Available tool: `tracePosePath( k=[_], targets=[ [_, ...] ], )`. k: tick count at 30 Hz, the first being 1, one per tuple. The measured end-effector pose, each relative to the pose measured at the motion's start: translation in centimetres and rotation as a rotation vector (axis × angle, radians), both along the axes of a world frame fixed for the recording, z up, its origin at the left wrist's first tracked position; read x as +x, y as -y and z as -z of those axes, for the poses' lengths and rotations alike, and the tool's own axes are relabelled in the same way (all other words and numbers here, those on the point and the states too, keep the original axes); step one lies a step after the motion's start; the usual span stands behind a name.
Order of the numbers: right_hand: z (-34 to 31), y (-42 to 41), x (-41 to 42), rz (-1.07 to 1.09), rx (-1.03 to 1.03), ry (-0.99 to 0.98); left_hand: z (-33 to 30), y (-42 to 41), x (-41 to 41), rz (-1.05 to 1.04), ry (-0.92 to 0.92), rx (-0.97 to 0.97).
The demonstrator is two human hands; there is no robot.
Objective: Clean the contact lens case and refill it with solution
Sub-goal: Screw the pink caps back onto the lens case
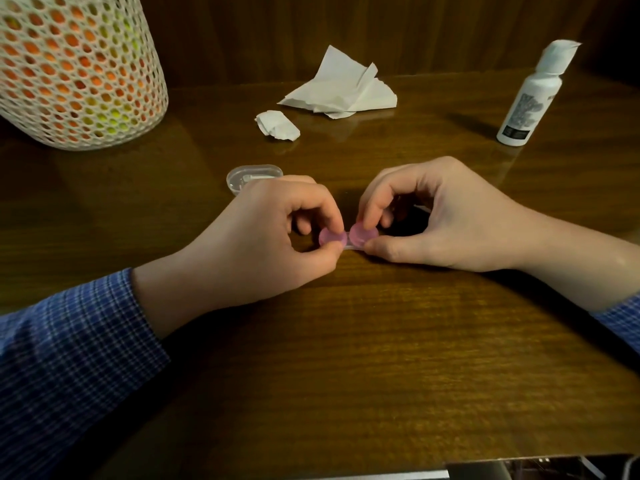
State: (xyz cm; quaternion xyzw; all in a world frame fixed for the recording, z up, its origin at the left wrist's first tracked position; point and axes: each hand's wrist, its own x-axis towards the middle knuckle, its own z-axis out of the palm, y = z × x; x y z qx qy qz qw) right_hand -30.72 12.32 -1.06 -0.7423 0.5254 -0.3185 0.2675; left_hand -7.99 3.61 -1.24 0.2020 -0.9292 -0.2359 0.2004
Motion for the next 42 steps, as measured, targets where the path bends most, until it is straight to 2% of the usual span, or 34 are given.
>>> tracePosePath(
  k=[42],
  targets=[
    [-0.38,-0.40,0.29,-0.026,-0.043,-0.089,0.27,0.29,0.05,0.020,-0.017,-0.013]
  ],
)
